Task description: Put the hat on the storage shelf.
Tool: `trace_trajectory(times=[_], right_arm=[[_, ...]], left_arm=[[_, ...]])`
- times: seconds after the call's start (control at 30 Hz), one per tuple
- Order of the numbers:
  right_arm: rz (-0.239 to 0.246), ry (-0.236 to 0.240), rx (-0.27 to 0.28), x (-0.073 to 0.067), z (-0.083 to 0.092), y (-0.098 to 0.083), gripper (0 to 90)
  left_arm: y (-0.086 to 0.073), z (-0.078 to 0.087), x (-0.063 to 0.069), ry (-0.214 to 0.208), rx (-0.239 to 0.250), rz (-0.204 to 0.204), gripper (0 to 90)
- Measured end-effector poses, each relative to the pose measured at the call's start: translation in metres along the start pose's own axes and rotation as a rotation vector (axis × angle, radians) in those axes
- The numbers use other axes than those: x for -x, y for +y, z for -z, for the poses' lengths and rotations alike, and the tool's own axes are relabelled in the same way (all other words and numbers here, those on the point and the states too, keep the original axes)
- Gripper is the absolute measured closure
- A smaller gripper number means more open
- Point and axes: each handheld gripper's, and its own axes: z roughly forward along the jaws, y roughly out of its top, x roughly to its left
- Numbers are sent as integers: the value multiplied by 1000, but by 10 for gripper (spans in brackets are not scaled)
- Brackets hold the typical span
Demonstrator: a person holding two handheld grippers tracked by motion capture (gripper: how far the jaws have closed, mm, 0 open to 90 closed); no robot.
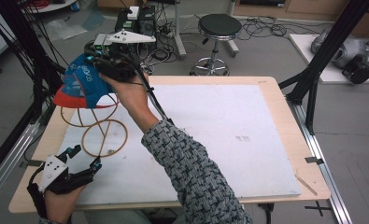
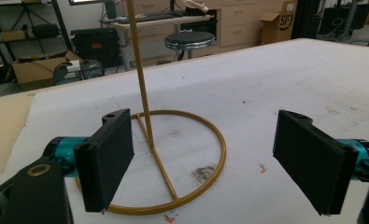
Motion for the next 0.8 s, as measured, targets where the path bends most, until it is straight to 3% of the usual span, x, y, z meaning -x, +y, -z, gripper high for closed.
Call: trace_trajectory(times=[0.47,0.8], right_arm=[[16,65,-112,-14,-8,-24,885],[32,78,-163,-22,-17,-37,885]], left_arm=[[0,-1,1,-2,-1,-1,205],[0,-1,0,-1,1,2,205]])
